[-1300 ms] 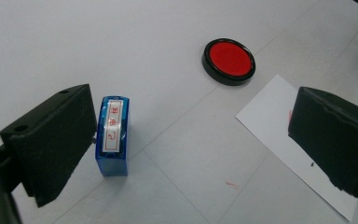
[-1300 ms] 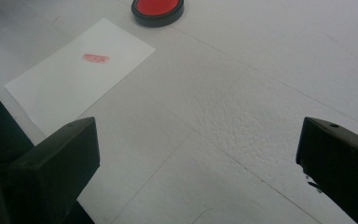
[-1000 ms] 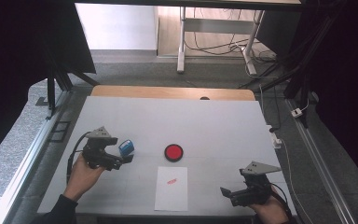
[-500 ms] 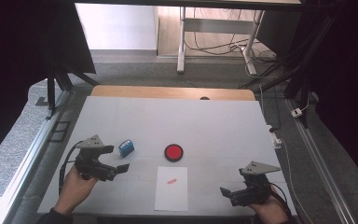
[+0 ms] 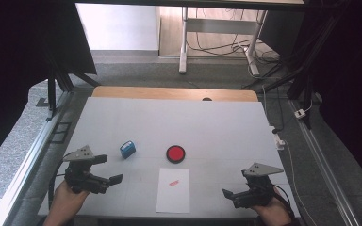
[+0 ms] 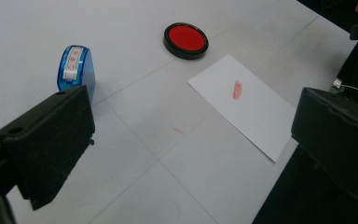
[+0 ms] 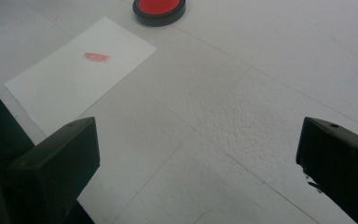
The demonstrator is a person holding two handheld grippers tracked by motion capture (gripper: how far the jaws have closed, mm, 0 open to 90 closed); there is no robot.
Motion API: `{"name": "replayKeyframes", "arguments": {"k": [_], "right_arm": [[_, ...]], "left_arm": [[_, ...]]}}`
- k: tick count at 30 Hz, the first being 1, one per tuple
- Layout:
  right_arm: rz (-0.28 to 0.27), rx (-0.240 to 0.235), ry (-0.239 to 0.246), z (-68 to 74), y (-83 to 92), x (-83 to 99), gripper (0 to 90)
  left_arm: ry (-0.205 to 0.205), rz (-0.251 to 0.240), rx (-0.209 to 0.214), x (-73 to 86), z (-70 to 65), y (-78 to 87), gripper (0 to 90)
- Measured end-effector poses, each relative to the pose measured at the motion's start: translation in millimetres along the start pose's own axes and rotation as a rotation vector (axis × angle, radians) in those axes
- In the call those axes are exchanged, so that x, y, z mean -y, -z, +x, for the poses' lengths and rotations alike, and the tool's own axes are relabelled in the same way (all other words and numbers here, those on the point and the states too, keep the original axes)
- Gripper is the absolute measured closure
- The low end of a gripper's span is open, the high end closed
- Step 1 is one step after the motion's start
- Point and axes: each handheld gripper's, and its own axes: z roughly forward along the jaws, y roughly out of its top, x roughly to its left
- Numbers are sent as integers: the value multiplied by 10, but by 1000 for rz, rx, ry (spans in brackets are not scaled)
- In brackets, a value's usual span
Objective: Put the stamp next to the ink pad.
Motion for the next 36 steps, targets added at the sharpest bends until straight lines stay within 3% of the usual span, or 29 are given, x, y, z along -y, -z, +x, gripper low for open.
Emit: {"name": "replayKeyframes", "arguments": {"k": [21,36], "right_arm": [[-2,0,4,9,-6,-2,0],[1,3,1,12,3,1,0]], "left_arm": [[53,-33,-77,394,14,336,0],[67,48,-173,564,29,403,0]]}}
